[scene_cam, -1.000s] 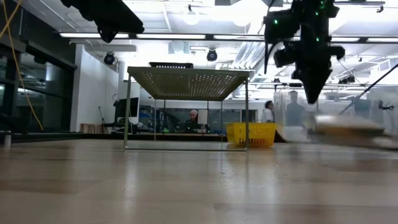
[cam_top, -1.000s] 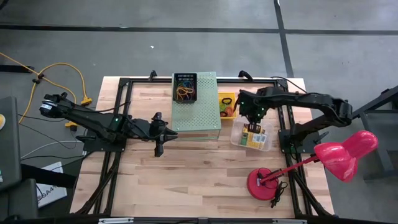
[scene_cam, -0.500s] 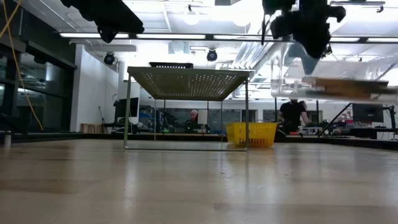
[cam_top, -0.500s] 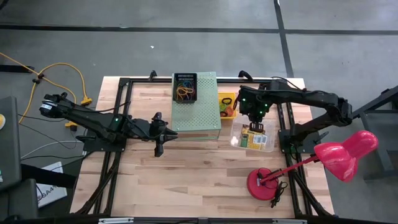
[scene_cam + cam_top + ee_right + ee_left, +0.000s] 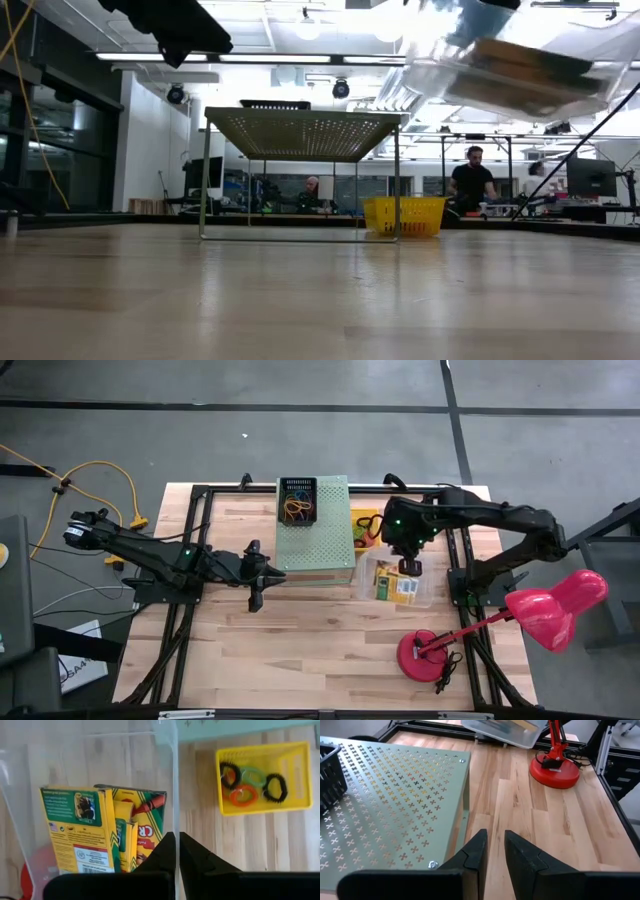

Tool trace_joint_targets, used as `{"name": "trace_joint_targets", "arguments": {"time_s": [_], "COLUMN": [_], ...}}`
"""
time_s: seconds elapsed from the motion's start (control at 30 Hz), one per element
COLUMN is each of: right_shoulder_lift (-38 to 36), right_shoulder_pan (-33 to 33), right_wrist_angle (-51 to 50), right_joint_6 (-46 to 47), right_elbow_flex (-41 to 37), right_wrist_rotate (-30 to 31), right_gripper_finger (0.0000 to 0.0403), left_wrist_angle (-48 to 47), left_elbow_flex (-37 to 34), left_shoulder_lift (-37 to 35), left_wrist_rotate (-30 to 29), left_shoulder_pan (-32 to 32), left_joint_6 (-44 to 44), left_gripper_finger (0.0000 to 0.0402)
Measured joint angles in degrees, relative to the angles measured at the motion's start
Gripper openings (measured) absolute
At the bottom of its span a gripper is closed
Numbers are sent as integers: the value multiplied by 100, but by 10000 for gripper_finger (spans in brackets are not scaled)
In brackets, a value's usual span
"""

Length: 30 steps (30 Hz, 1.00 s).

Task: Pick & Place Office Desk Supplies
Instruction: Put the transparent bin with sorted crayon boxes on the shelf

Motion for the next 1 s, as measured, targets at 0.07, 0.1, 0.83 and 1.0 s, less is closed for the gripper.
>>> {"name": "trace_joint_targets", "arguments": {"time_s": [0.07, 0.1, 0.83, 1.0], "right_shoulder_lift": [3, 4, 1482, 1825], "right_shoulder_pan": [-1, 8, 21, -8], "right_wrist_angle": [85, 112, -410, -572], "right_joint_6": [-1, -1, -850, -1134], "right_elbow_flex": [33, 36, 1705, 2600], "right_wrist_rotate": [-28, -80, -285, -260], "right_gripper_finger": [3, 3, 3, 3], "left_wrist_angle": [5, 7, 121, 116], "left_elbow_flex": [0, -2, -2, -2], "left_shoulder_lift": [0, 2, 2, 2], "left_wrist_rotate": [0, 0, 4, 5], "left_shoulder_pan": [0, 0, 205, 205], "left_joint_6": [23, 21, 6, 23], "left_gripper_finger": [60, 60, 60, 60]}}
